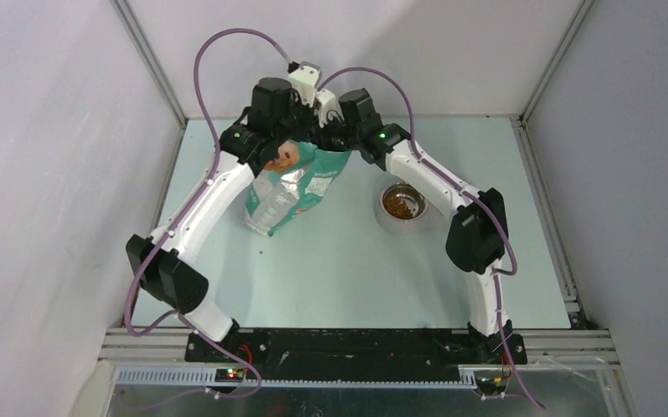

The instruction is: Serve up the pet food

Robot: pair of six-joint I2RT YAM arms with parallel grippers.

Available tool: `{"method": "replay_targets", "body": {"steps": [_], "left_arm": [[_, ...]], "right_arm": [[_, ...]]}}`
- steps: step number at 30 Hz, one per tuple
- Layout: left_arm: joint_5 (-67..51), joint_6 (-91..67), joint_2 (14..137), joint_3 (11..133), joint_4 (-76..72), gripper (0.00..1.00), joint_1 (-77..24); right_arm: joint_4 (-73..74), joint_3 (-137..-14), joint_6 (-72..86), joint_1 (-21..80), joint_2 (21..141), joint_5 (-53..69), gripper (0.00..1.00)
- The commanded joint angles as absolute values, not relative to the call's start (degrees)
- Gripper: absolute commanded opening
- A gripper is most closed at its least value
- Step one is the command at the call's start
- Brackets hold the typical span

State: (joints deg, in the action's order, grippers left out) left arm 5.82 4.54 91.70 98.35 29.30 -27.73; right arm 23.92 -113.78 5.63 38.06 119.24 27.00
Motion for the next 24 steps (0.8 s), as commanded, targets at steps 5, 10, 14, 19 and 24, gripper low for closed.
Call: {"method": "replay_targets", "body": {"steps": [5, 10, 14, 19, 24], "left_arm": [[7.25, 3.78, 91.77, 99.83, 29.55, 0.00, -27.51], [7.29, 4.30, 91.57, 100.14, 29.61, 0.00, -27.51], [7.56, 4.70, 91.70, 100.89, 29.45, 0.00, -27.51], [8.23, 5.29, 91.74, 102.16, 29.51, 0.00, -27.51], [8.91, 5.44, 91.03, 102.06, 29.48, 0.00, -27.50]], "right_arm": [[21.26, -103.47, 18.68, 35.91, 121.57, 44.10, 0.00], [16.08, -103.97, 24.30, 33.25, 120.62, 49.01, 0.00], [14.83, -104.31, 25.51, 32.52, 118.90, 50.10, 0.00], [15.15, -104.84, 24.65, 30.77, 116.86, 51.41, 0.00], [16.00, -106.55, 24.18, 28.94, 115.36, 51.94, 0.00]]}}
